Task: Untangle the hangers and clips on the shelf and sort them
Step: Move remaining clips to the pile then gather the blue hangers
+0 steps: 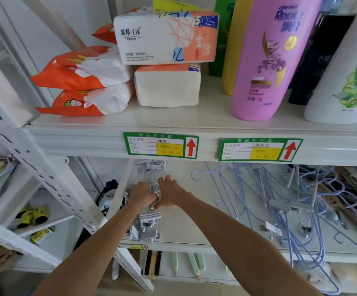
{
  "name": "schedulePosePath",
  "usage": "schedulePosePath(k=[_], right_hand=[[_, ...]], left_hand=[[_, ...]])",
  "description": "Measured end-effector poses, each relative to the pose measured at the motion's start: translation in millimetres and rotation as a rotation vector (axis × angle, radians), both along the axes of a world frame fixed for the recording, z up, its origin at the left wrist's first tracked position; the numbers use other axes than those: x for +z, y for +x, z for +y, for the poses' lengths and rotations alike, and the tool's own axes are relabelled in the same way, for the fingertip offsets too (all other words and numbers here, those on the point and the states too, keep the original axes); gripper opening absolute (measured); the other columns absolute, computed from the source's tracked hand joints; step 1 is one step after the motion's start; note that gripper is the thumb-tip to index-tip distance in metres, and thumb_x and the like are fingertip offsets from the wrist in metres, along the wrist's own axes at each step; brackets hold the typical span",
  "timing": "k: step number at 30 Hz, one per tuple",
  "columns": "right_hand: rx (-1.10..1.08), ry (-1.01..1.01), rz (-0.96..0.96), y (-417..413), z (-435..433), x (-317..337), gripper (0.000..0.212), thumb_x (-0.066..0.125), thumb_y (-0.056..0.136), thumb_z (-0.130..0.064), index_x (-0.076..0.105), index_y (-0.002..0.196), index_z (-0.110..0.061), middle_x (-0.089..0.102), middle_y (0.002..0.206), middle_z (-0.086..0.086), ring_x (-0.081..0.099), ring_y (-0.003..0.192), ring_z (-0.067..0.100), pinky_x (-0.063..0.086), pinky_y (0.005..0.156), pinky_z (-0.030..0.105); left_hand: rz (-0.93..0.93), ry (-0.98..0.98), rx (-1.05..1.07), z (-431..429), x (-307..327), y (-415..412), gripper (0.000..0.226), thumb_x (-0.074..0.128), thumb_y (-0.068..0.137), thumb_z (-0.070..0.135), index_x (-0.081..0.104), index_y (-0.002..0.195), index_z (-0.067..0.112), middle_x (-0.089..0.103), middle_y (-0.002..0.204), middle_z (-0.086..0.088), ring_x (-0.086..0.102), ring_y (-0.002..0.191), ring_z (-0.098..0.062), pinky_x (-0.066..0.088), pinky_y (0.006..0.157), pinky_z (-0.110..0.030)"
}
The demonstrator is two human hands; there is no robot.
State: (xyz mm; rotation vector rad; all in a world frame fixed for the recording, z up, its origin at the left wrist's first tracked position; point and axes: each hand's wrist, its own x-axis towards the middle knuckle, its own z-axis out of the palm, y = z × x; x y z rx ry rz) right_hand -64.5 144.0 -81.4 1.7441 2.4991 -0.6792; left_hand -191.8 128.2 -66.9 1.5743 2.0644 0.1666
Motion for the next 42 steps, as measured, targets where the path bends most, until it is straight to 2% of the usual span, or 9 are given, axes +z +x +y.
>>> schedulePosePath(k=[4, 9, 12, 16, 23, 31, 34, 38, 42], right_hand=[[-0.022, 0.138, -0.035, -2, -7, -5, 0.078, 0.076, 0.069, -0.054, 0.039, 0.127, -0.017, 0.044, 0.12, 0.012, 0.055, 0.108, 0.039, 0.047, 0.087, 0.045], [-0.029, 0.12, -0.016, -8, -7, -7, 0.073, 0.076, 0.07, -0.054, 0.042, 0.126, -0.022, 0.049, 0.117, 0.008, 0.059, 0.107, 0.038, 0.048, 0.086, 0.044], [0.0, 0.071, -0.031, -7, -3, -5, 0.085, 0.079, 0.064, -0.061, 0.042, 0.128, -0.019, 0.05, 0.12, 0.009, 0.056, 0.114, 0.035, 0.048, 0.091, 0.045], [0.029, 0.033, -0.09, -2, 0, 3, 0.11, 0.083, 0.054, -0.067, 0.037, 0.136, -0.009, 0.045, 0.134, 0.016, 0.04, 0.128, 0.036, 0.038, 0.105, 0.051], [-0.059, 0.056, -0.061, 17, -3, 20, 0.09, 0.084, 0.066, -0.045, 0.037, 0.133, -0.009, 0.044, 0.128, 0.017, 0.042, 0.123, 0.038, 0.04, 0.1, 0.048], [-0.114, 0.089, -0.052, 53, -21, 30, 0.078, 0.076, 0.077, -0.034, 0.035, 0.139, -0.01, 0.043, 0.132, 0.018, 0.041, 0.126, 0.039, 0.039, 0.101, 0.05], [-0.118, 0.095, -0.046, 73, -31, 32, 0.072, 0.072, 0.079, -0.029, 0.035, 0.137, -0.009, 0.04, 0.135, 0.02, 0.039, 0.127, 0.04, 0.038, 0.101, 0.05], [-0.137, 0.09, -0.023, 108, -46, 36, 0.071, 0.07, 0.081, -0.026, 0.033, 0.14, -0.01, 0.037, 0.139, 0.02, 0.037, 0.129, 0.039, 0.037, 0.101, 0.046], [-0.213, 0.16, 0.082, 163, -60, 45, 0.061, 0.068, 0.08, -0.022, 0.041, 0.134, -0.01, 0.045, 0.13, 0.021, 0.045, 0.122, 0.038, 0.041, 0.095, 0.041]], left_hand=[[-0.011, -0.008, -0.03, -5, 4, 0, 0.028, 0.079, 0.069, 0.02, 0.062, 0.086, 0.006, 0.067, 0.091, -0.009, 0.067, 0.089, -0.027, 0.056, 0.078, -0.035], [0.077, -0.059, -0.036, 0, 2, -6, 0.059, 0.07, 0.074, 0.024, 0.052, 0.125, -0.001, 0.058, 0.123, -0.014, 0.058, 0.113, -0.032, 0.052, 0.094, -0.04], [0.223, -0.104, -0.067, 1, 6, -7, 0.076, 0.069, 0.077, 0.03, 0.039, 0.14, 0.001, 0.045, 0.139, -0.015, 0.044, 0.13, -0.034, 0.041, 0.106, -0.04], [0.281, -0.135, -0.101, 5, 2, -4, 0.086, 0.08, 0.07, 0.035, 0.04, 0.138, 0.0, 0.047, 0.136, -0.016, 0.046, 0.127, -0.033, 0.046, 0.102, -0.042], [0.301, -0.062, -0.098, 15, -6, -6, 0.073, 0.073, 0.076, 0.031, 0.045, 0.134, -0.001, 0.053, 0.126, -0.015, 0.048, 0.122, -0.034, 0.049, 0.096, -0.045], [0.299, -0.047, -0.104, -3, 9, 1, 0.082, 0.07, 0.079, 0.042, 0.04, 0.14, -0.002, 0.048, 0.131, -0.019, 0.05, 0.12, -0.035, 0.048, 0.099, -0.044], [0.311, -0.035, -0.049, -13, 14, 8, 0.095, 0.076, 0.07, 0.046, 0.039, 0.139, -0.006, 0.05, 0.129, -0.02, 0.052, 0.12, -0.036, 0.049, 0.098, -0.045], [0.331, -0.054, -0.113, -29, 20, 23, 0.079, 0.076, 0.075, 0.038, 0.046, 0.139, 0.002, 0.051, 0.136, -0.016, 0.052, 0.122, -0.03, 0.046, 0.094, -0.033], [0.345, 0.002, -0.078, -31, 13, 26, 0.076, 0.07, 0.073, 0.044, 0.049, 0.14, 0.015, 0.058, 0.13, -0.012, 0.057, 0.115, -0.033, 0.052, 0.091, -0.042]])
